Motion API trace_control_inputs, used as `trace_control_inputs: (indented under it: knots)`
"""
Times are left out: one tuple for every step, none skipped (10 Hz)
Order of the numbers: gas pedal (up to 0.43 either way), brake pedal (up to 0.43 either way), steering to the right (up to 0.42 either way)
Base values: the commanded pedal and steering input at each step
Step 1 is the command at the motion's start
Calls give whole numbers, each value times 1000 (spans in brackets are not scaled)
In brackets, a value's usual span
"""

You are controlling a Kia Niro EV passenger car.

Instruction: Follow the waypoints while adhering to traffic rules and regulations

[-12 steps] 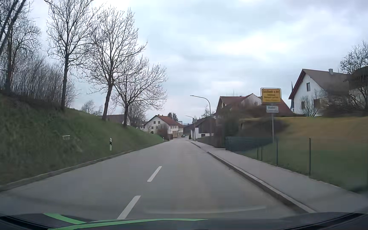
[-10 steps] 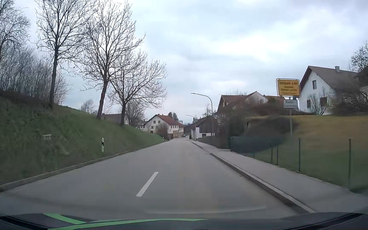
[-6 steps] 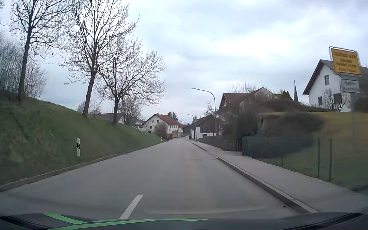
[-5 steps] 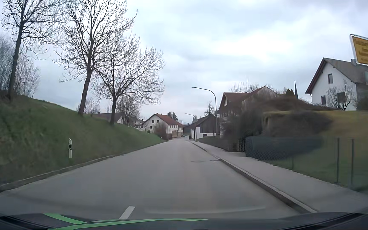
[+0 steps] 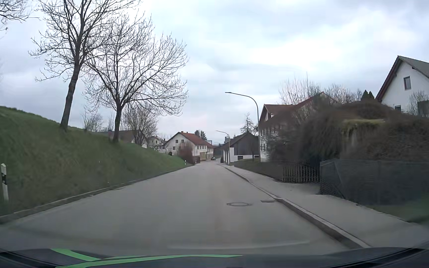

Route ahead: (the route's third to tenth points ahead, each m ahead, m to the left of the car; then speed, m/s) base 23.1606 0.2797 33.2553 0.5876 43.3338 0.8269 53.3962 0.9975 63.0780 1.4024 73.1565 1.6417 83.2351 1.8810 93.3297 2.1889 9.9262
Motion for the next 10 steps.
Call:
trace_control_inputs:
  knots:
    - [0,0,0]
    - [0,0,0]
    - [0,0,0]
    - [0,0,0]
    - [0,0,0]
    - [0,0,0]
    - [0,0,0]
    - [0,0,0]
    - [0,0,0]
    - [0,0,0]
